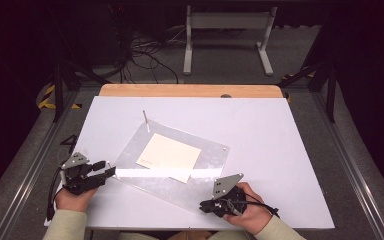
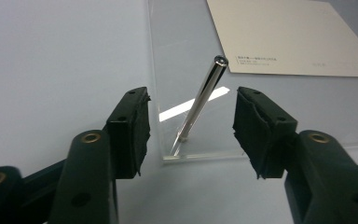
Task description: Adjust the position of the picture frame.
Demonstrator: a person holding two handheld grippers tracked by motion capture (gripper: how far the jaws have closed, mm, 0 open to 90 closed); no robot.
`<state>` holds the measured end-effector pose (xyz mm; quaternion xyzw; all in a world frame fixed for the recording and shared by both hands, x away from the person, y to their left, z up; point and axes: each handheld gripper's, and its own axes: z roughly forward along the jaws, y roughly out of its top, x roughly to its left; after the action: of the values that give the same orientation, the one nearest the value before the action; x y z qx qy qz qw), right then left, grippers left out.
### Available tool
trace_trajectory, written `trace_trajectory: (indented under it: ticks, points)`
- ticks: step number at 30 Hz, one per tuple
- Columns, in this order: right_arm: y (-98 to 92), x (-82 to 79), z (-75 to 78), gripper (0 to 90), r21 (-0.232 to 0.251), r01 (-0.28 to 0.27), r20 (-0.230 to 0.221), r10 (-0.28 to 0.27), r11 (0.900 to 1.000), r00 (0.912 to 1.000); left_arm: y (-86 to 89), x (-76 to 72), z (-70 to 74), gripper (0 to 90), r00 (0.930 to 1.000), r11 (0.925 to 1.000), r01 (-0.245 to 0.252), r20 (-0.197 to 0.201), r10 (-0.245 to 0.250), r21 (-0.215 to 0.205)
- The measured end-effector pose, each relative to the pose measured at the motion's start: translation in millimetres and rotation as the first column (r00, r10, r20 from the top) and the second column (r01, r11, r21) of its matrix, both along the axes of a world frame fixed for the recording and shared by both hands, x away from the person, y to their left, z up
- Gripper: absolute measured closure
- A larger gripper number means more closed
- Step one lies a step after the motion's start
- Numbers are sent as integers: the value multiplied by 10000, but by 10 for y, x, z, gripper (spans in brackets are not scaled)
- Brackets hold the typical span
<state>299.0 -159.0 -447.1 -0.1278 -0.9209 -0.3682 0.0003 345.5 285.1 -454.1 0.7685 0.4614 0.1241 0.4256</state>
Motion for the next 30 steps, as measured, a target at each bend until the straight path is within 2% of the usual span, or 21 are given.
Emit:
trace_trajectory:
  ticks: [3, 5, 8, 9, 11, 13, 14, 15, 20, 25, 30]
  points:
    - [14, -23, -6, 826, 69, -90, -76, 91, 9999, 9999, -39, 14, -7, 563, 9996, 9997, 234, -152, -233, 50]
    - [3, -10, -15, 824, 167, -124, -143, 126, 9998, 9998, -63, 32, -16, 595, 9996, 9995, 197, -202, -191, 263]
    - [12, -18, -22, 822, 217, -205, 37, 204, 9996, 9998, -80, 49, -26, 640, 9999, 9993, 47, -131, -42, 370]
    - [19, -27, -20, 822, 254, -232, -9, 233, 9994, 9997, -92, 63, -18, 672, 10000, 9986, -10, -87, 14, 525]
    - [23, -24, -25, 822, 233, -256, 124, 254, 9994, 9996, -125, 73, -3, 814, 9999, 9962, 66, 90, -74, 870]
    - [20, -26, -30, 823, 286, -212, 130, 208, 9994, 9997, -178, 81, 35, 838, 9997, 9881, 66, 212, -100, 1534]
    - [21, -30, -32, 824, 283, -212, 207, 206, 9994, 9996, -189, 89, 58, 844, 9996, 9860, 107, 232, -147, 1664]
    - [23, -39, -31, 825, 256, -214, 290, 207, 9994, 9994, -199, 99, 71, 845, 9997, 9871, 35, 252, -77, 1602]
    - [32, -66, -31, 825, 220, -144, 471, 134, 9997, 9988, -366, 303, 161, 848, 9994, 9808, -189, 321, 129, 1941]
    - [21, -84, -40, 825, 305, -24, 455, 10, 9995, 9990, -588, 507, 284, 846, 9960, 9763, -388, 871, 206, 2127]
    - [-10, -94, -61, 823, 529, 116, 356, -135, 9985, 9993, -869, 824, 423, 833, 9922, 9798, -21, 1222, -229, 2001]
